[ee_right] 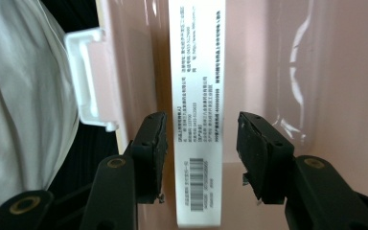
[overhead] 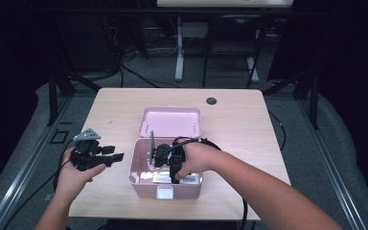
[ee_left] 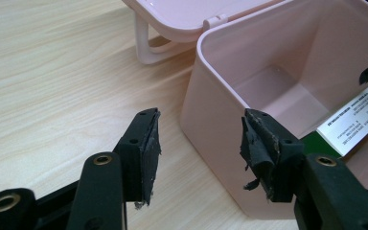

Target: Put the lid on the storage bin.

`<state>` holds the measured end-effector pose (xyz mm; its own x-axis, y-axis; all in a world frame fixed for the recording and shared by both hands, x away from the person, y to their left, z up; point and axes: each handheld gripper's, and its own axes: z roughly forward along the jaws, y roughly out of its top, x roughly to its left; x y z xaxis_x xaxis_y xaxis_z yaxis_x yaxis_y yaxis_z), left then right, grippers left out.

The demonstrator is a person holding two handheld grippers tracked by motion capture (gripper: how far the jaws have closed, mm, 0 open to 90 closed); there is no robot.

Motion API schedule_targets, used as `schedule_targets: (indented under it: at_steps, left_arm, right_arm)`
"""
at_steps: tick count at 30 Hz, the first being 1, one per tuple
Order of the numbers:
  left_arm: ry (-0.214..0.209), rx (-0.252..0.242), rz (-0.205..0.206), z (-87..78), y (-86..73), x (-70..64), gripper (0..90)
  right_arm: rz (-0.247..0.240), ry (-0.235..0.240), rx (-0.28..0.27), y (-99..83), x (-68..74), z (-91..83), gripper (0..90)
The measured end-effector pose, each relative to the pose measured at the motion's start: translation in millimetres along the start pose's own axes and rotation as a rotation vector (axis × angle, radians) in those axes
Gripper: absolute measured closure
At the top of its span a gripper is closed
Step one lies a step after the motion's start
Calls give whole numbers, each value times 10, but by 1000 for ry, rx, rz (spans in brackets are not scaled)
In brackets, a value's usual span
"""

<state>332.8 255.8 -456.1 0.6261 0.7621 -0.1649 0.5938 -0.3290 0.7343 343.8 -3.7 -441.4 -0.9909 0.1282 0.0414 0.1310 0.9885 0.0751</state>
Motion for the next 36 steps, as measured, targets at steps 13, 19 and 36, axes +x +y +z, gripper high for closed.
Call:
schedule_targets:
  at_steps: [13,19,36]
  left_arm:
    - [-11,4,-8,4,8,-15,491]
    - [-20,-4,11,19,20,-49,491]
    - [-35,15,53,102,66,-195,444]
  right_arm:
    - [103,-69,-136,-194,-50,-348,493]
    - [183,-105,-216,-355,-135,-434,464]
    - [381,-201,-400,-701,-267,-515,352]
